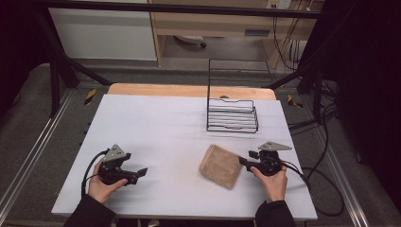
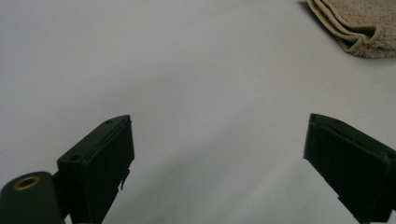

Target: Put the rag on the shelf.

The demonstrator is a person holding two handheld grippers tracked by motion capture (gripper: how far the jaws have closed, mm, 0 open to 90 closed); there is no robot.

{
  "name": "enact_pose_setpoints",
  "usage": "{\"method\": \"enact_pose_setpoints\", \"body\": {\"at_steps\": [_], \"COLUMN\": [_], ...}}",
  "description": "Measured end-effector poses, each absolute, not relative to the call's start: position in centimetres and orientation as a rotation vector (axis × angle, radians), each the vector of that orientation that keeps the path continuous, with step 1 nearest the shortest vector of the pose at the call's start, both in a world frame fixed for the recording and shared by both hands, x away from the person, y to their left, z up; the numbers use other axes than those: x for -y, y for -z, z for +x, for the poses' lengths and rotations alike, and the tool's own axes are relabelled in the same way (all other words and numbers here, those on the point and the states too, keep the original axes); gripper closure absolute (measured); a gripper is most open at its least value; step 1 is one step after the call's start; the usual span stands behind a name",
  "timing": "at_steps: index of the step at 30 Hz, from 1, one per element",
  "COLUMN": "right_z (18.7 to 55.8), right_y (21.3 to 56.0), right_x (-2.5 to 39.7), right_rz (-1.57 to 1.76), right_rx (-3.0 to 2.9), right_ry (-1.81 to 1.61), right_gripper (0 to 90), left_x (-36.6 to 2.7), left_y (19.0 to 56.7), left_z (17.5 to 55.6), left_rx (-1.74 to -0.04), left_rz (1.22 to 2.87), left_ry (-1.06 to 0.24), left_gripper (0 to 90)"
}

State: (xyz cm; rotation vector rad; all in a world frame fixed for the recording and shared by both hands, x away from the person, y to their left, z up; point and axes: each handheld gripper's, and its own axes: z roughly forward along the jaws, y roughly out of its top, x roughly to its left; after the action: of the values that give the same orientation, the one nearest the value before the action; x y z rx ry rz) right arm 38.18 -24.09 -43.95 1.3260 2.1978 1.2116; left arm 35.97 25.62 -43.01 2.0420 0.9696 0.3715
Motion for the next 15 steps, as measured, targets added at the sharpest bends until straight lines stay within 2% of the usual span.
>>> {"method": "enact_pose_setpoints", "body": {"at_steps": [2, 3, 4, 8, 15], "right_z": [37.9, 37.9, 37.7, 37.2, 36.7], "right_y": [43.9, 43.9, 43.9, 43.9, 43.8], "right_x": [24.5, 24.5, 24.8, 25.5, 26.0], "right_rz": [1.314, 1.314, 1.306, 1.305, 1.318], "right_rx": [-2.194, -2.194, -2.198, -2.177, -2.146], "right_ry": [-1.220, -1.220, -1.209, -1.253, -1.314], "right_gripper": [35.7, 35.7, 28.7, 20.1, 10.6], "left_x": [-24.9, -24.6, -24.2, -22.1, -16.9], "left_y": [42.7, 42.6, 42.5, 42.1, 41.4], "left_z": [36.1, 36.1, 36.2, 36.7, 38.5], "left_rx": [-0.963, -0.955, -0.946, -0.927, -0.889], "left_rz": [2.042, 2.048, 2.051, 2.080, 2.117], "left_ry": [-0.363, -0.355, -0.353, -0.353, -0.306], "left_gripper": [5.3, 5.3, 4.0, 3.8, 5.1]}}
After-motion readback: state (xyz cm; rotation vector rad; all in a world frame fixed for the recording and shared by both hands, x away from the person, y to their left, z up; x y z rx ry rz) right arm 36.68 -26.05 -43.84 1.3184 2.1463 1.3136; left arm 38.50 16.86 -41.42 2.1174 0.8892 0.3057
